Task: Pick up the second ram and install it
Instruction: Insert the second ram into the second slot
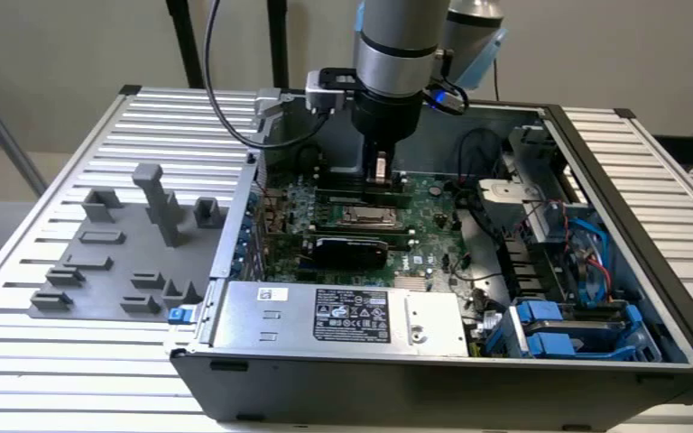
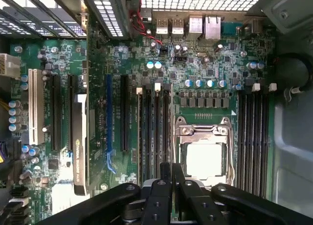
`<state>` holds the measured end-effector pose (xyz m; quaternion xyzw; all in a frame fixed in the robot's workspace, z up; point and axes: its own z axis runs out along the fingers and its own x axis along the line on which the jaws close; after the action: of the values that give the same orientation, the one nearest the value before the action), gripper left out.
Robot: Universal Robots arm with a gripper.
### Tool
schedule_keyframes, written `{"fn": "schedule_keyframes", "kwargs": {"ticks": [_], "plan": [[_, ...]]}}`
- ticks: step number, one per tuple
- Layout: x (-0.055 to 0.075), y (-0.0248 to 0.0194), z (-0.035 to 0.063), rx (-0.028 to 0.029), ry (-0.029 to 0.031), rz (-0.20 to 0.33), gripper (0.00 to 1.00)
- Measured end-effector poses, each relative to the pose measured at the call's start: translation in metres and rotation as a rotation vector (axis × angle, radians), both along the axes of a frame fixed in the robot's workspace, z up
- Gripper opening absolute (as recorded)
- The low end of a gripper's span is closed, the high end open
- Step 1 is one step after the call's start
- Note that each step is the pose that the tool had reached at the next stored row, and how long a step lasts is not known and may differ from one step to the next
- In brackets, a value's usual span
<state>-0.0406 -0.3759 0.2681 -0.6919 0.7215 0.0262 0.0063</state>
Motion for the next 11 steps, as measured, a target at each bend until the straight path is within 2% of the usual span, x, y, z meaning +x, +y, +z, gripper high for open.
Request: {"fn": "schedule_keyframes", "kwargs": {"ticks": [5, 11], "plan": [[0.001, 0.0000, -0.0072, -0.0053, -0.0001, -0.006, 0.00], [0.002, -0.0004, -0.0134, -0.0192, -0.0002, -0.006, 0.00]]}}
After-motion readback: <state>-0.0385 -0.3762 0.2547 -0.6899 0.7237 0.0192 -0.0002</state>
